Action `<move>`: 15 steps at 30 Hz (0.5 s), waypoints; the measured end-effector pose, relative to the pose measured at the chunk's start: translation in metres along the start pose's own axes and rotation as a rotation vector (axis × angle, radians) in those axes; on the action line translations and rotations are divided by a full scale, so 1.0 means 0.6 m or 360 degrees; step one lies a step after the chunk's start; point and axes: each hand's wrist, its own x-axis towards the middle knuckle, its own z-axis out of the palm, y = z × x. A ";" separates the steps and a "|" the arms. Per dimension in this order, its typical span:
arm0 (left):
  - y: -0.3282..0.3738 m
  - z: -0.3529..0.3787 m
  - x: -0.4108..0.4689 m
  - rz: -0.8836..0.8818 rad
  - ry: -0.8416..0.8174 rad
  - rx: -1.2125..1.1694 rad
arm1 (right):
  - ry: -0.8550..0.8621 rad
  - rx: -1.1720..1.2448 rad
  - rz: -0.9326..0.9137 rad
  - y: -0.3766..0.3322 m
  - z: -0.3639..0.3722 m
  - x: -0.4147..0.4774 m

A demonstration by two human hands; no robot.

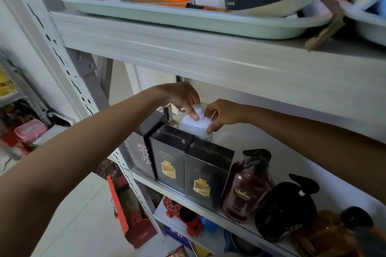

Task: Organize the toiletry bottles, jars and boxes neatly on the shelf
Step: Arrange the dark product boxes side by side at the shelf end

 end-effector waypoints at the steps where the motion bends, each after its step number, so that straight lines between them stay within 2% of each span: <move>1: 0.002 -0.001 0.000 -0.0002 -0.0030 0.0036 | -0.0006 -0.0016 -0.0004 0.000 0.000 -0.001; 12: 0.013 0.005 -0.005 0.0064 -0.0095 0.0265 | 0.0067 -0.0059 -0.0027 0.020 0.012 -0.013; 15: 0.025 -0.004 -0.019 0.0073 -0.0219 0.0280 | 0.0064 -0.0104 -0.0048 0.027 0.013 -0.014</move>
